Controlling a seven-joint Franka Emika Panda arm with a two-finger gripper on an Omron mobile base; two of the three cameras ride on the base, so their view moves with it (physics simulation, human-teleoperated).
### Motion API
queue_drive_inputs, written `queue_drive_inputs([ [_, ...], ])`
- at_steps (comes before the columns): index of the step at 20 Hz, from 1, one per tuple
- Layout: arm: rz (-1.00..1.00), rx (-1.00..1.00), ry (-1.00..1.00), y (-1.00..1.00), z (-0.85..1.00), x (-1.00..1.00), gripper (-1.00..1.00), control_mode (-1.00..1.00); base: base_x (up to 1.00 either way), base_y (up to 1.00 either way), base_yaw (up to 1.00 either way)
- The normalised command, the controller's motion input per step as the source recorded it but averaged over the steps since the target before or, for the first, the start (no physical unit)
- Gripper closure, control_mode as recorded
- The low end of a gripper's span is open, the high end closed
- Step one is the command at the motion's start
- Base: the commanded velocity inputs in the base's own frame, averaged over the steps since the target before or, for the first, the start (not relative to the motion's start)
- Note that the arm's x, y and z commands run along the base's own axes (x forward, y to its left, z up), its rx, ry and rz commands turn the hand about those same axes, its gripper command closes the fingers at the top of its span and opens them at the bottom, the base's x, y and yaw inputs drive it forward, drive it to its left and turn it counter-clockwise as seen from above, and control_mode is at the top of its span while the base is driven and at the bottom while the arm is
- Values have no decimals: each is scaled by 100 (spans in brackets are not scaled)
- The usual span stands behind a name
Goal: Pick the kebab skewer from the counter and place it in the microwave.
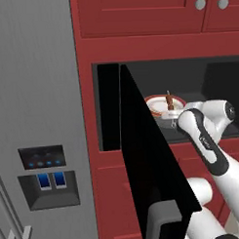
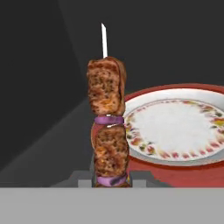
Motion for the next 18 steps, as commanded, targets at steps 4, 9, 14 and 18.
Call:
queue_drive_inputs([
  [4, 3, 7, 4, -3, 16, 86, 100, -100, 0, 0, 0],
  [9, 0, 9, 7, -10, 22, 91, 100, -100, 0, 0, 0],
  [14, 0, 4, 7, -8, -3, 81, 100, -100, 0, 0, 0],
  [18, 0, 11, 9, -13, 0, 8, 100, -100, 0, 0, 0],
])
